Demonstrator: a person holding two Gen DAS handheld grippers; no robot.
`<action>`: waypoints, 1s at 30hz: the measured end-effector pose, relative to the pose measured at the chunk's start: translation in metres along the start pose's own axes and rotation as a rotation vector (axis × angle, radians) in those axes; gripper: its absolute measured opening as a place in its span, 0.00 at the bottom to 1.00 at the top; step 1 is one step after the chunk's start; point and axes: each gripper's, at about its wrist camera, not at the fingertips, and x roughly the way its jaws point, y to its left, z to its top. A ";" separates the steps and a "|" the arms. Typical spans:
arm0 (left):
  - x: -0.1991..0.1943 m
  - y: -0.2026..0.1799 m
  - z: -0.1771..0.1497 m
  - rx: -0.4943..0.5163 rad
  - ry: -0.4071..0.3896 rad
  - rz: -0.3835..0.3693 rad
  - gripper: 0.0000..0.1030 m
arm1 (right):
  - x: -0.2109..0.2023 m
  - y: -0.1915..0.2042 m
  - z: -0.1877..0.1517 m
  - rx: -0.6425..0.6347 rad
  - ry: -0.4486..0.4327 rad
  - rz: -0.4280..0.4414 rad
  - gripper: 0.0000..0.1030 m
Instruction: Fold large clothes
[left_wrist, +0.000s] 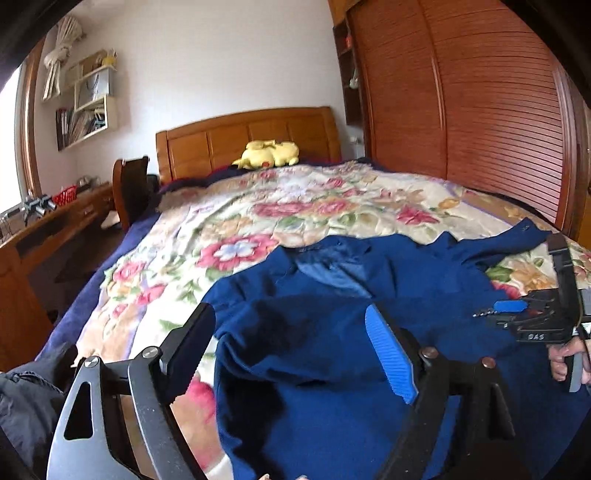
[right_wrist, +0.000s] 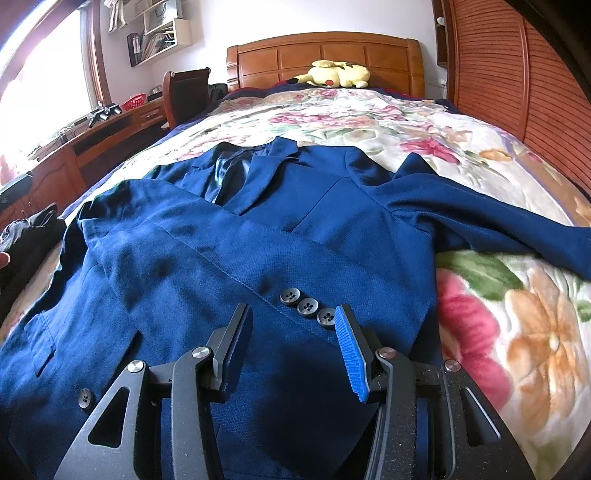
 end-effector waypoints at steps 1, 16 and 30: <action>-0.002 -0.003 0.002 0.003 -0.005 0.004 0.83 | 0.000 0.000 0.000 0.000 0.000 0.000 0.47; -0.013 -0.031 -0.020 -0.123 0.025 -0.043 0.89 | 0.000 0.000 0.000 0.001 -0.003 0.000 0.47; -0.013 -0.059 -0.046 -0.107 0.043 0.001 0.89 | -0.001 -0.001 0.000 0.000 -0.002 0.002 0.47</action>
